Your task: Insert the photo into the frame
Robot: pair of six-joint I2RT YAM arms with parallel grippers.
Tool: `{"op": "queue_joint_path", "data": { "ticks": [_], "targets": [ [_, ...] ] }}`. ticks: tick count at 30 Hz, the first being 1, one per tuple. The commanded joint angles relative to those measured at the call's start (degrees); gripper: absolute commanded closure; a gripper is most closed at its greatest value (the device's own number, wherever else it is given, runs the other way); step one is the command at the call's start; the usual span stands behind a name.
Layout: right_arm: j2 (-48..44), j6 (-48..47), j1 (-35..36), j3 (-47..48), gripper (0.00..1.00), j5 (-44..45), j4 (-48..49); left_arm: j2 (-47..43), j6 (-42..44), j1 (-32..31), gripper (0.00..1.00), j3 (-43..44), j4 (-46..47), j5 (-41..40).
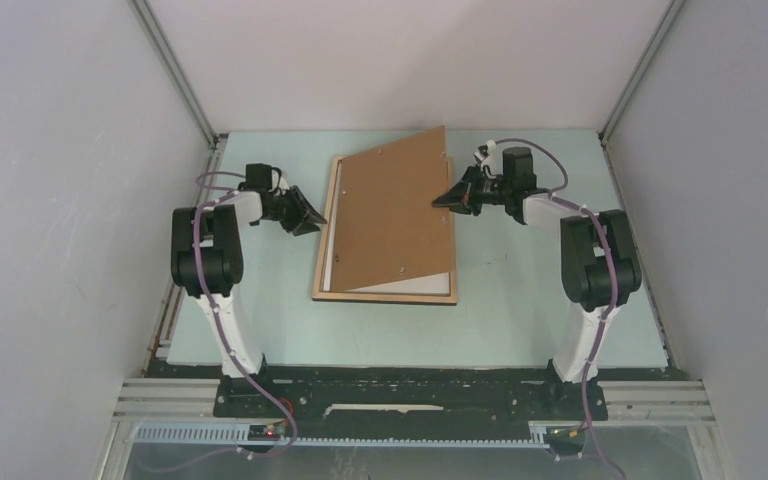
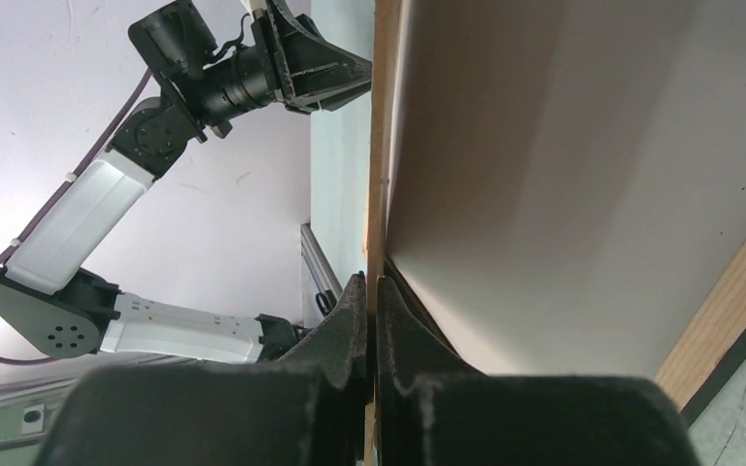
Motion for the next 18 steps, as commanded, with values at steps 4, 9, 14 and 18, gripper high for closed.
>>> {"op": "queue_joint_path", "data": {
  "ticks": [4, 9, 14, 18],
  "targets": [
    [0.69, 0.96, 0.36, 3.0, 1.0, -1.95, 4.29, 0.45, 0.4, -0.74, 0.63, 1.76, -0.89, 0.01],
    [1.79, 1.22, 0.58, 2.95, 1.0, -2.05, 4.71, 0.74, 0.32, -0.77, 0.66, 2.13, -1.42, -0.03],
    [2.89, 1.91, 1.21, 2.95, 1.0, -2.15, 5.24, 0.77, 0.17, -0.84, 0.67, 2.22, -1.55, 0.23],
    [3.87, 3.82, 1.59, 2.95, 1.0, -3.19, 7.59, 1.03, 0.24, -1.24, 0.67, 2.31, -1.56, 0.57]
  ]
}}
